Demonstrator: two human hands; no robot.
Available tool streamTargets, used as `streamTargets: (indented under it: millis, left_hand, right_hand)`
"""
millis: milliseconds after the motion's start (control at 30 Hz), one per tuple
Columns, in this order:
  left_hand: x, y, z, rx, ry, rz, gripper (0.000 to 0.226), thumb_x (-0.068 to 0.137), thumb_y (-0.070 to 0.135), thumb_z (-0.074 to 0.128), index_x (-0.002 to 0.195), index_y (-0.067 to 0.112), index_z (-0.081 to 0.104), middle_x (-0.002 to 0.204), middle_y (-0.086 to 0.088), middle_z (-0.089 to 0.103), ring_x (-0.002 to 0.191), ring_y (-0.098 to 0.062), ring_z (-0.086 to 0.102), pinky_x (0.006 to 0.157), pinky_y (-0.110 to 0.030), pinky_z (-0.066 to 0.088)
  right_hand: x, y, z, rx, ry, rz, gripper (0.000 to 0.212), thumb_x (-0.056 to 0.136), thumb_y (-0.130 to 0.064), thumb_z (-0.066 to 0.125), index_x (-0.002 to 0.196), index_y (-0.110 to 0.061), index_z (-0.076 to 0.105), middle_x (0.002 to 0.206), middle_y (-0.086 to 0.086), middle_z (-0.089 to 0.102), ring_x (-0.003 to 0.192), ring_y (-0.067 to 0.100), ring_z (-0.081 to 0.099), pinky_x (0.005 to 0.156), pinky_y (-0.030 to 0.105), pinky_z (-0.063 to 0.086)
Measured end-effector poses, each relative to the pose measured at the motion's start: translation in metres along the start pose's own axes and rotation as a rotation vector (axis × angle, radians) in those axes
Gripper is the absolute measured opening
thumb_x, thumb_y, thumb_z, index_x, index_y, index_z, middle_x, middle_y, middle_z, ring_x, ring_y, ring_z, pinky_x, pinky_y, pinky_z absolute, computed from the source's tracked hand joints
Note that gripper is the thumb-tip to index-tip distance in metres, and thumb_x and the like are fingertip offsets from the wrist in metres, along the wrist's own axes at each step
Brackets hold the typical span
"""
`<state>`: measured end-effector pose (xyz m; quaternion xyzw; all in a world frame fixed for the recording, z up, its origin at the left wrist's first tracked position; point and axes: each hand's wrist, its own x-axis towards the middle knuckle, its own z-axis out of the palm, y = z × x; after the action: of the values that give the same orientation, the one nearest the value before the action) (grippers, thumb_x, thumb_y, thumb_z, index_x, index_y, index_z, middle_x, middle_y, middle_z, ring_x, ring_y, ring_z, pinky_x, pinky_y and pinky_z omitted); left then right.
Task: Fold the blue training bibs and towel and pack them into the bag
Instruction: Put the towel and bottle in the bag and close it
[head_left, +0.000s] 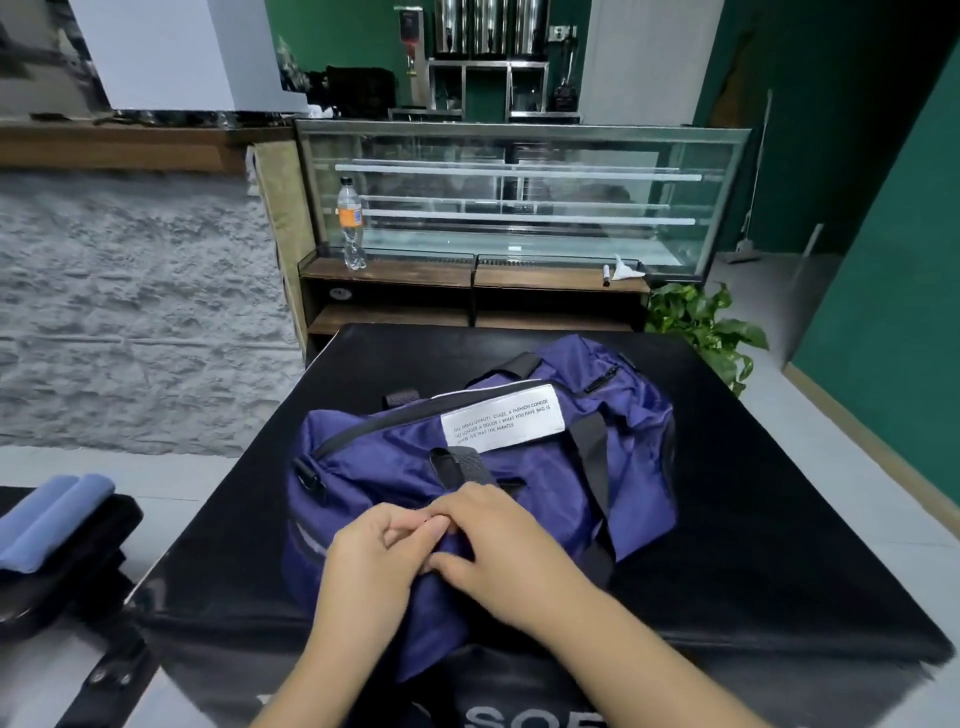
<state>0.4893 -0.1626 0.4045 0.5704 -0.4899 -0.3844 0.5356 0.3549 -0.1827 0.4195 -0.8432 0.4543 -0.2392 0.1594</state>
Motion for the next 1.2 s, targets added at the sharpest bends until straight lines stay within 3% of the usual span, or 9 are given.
streamTargets:
  millis: [100, 200, 300, 400, 533, 767, 967, 1100, 1200]
  left_hand:
    - [-0.006, -0.006, -0.005, 0.087, -0.051, 0.100, 0.025, 0.079, 0.000, 0.073, 0.076, 0.025, 0.072, 0.076, 0.018, 0.073, 0.071, 0.008, 0.065, 0.067, -0.004, 0.044]
    - [0.002, -0.020, -0.021, 0.352, -0.021, 0.364, 0.017, 0.080, 0.031, 0.069, 0.080, 0.048, 0.069, 0.090, 0.032, 0.067, 0.094, 0.012, 0.056, 0.086, -0.006, 0.038]
    - [0.009, -0.040, -0.029, 0.654, 0.024, 0.459, 0.042, 0.068, 0.052, 0.058, 0.109, 0.046, 0.054, 0.104, 0.033, 0.053, 0.105, 0.001, 0.043, 0.088, -0.028, 0.034]
    - [0.013, -0.050, -0.025, 0.766, 0.063, 0.455, 0.042, 0.065, 0.057, 0.057, 0.105, 0.042, 0.055, 0.100, 0.027, 0.048, 0.104, -0.003, 0.041, 0.085, -0.035, 0.024]
    - [0.019, -0.048, -0.029, 0.732, 0.151, 0.492, 0.028, 0.069, 0.059, 0.047, 0.076, 0.034, 0.060, 0.077, 0.023, 0.052, 0.090, -0.005, 0.044, 0.079, -0.033, 0.021]
    - [0.013, -0.051, -0.037, 0.662, 0.145, 0.506, 0.027, 0.070, 0.058, 0.049, 0.087, 0.037, 0.049, 0.076, 0.031, 0.051, 0.088, 0.006, 0.038, 0.075, -0.024, 0.015]
    - [0.026, -0.048, -0.050, 0.577, 0.123, 0.534, 0.024, 0.077, 0.054, 0.046, 0.093, 0.039, 0.057, 0.112, 0.029, 0.047, 0.104, -0.005, 0.037, 0.087, -0.025, 0.020]
    - [0.049, -0.040, -0.068, 0.470, 0.271, 0.506, 0.064, 0.080, 0.046, 0.049, 0.128, 0.004, 0.047, 0.137, -0.022, 0.039, 0.130, -0.028, 0.030, 0.111, -0.035, 0.020]
    - [0.076, -0.033, -0.081, 0.454, 0.332, 0.371, 0.072, 0.084, 0.041, 0.055, 0.139, 0.000, 0.034, 0.138, -0.025, 0.036, 0.132, -0.034, 0.030, 0.112, -0.044, 0.023]
  right_hand:
    - [0.002, -0.006, 0.015, -0.019, 0.069, 0.080, 0.020, 0.093, -0.018, 0.050, 0.111, -0.015, 0.058, 0.112, 0.003, 0.057, 0.107, 0.020, 0.048, 0.092, 0.030, 0.038]
    - [-0.001, -0.005, 0.031, 0.044, 0.153, 0.098, 0.026, 0.094, -0.026, 0.040, 0.103, -0.013, 0.060, 0.106, 0.002, 0.061, 0.102, 0.019, 0.052, 0.087, 0.025, 0.035]
    - [-0.007, -0.005, 0.042, 0.164, 0.286, 0.135, 0.030, 0.091, -0.029, 0.038, 0.096, -0.015, 0.065, 0.096, -0.004, 0.065, 0.091, 0.010, 0.057, 0.082, 0.017, 0.040]
    - [-0.013, -0.011, 0.040, 0.210, 0.341, 0.122, 0.023, 0.090, -0.023, 0.042, 0.092, -0.017, 0.064, 0.092, -0.007, 0.064, 0.085, 0.003, 0.055, 0.078, 0.009, 0.038]
    - [-0.013, -0.007, 0.026, 0.205, 0.369, 0.189, 0.012, 0.095, -0.013, 0.048, 0.095, -0.021, 0.056, 0.092, -0.010, 0.061, 0.087, 0.005, 0.054, 0.078, 0.016, 0.040]
    - [-0.010, 0.041, 0.007, 0.182, 0.467, 0.523, 0.011, 0.094, -0.013, 0.054, 0.090, -0.021, 0.048, 0.083, -0.007, 0.059, 0.081, 0.016, 0.054, 0.069, 0.022, 0.032]
    - [-0.020, 0.054, 0.017, 0.185, 0.435, 0.653, 0.019, 0.094, -0.026, 0.058, 0.099, -0.020, 0.041, 0.073, -0.009, 0.054, 0.074, 0.014, 0.054, 0.060, 0.022, 0.033]
    - [-0.026, 0.061, 0.018, 0.276, 0.532, 0.775, 0.048, 0.087, -0.040, 0.064, 0.120, -0.014, 0.042, 0.110, 0.000, 0.055, 0.096, 0.022, 0.058, 0.072, 0.027, 0.042]
    - [-0.024, 0.069, 0.007, 0.471, 0.638, 0.854, 0.078, 0.087, -0.042, 0.064, 0.147, -0.012, 0.023, 0.146, 0.009, 0.036, 0.129, 0.026, 0.043, 0.101, 0.034, 0.036]
